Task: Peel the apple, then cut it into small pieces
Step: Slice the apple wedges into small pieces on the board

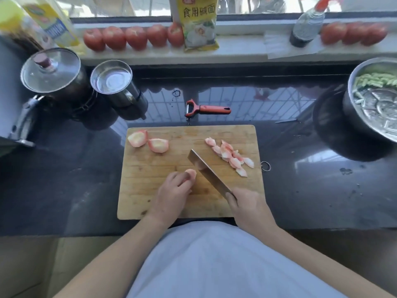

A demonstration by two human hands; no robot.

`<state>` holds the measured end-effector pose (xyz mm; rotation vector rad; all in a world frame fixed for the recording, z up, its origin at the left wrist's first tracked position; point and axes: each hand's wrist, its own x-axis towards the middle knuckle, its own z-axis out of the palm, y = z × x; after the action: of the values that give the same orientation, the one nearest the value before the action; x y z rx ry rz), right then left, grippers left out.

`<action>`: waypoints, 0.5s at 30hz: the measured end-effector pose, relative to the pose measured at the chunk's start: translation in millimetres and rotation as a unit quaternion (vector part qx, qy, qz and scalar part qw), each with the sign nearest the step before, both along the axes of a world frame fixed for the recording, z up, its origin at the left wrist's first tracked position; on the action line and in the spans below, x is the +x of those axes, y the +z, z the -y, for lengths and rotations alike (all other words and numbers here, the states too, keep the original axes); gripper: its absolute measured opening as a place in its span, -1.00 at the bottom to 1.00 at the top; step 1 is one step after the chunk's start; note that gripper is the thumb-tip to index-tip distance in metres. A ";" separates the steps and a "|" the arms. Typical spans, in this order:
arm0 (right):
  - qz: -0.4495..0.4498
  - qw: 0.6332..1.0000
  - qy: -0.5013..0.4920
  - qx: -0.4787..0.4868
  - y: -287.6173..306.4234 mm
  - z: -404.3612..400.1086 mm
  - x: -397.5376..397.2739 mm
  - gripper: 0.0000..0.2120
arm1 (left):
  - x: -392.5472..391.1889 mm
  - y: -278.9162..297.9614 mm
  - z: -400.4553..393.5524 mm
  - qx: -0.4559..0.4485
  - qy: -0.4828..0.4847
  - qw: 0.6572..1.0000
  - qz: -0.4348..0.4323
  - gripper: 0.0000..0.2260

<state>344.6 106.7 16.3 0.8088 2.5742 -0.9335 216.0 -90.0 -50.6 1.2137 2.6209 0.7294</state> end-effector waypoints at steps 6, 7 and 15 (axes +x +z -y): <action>-0.010 1.000 0.026 0.013 -6.9 5.9 -6.2 -0.64 | -5.7 2.6 3.4 0.009 -0.008 1.000 0.017 -0.57; -0.009 0.999 0.028 0.018 -8.8 7.9 -6.3 -0.64 | -5.8 2.3 5.0 0.011 -0.008 1.000 0.023 -0.58; -0.025 0.998 0.045 0.032 -15.0 15.3 -0.3 -0.75 | -8.6 3.9 -14.4 0.016 0.092 0.994 0.054 -0.83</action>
<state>344.3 91.4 1.3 0.6872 2.6714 -0.8573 207.4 -75.5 -46.8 0.9214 2.6646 0.8448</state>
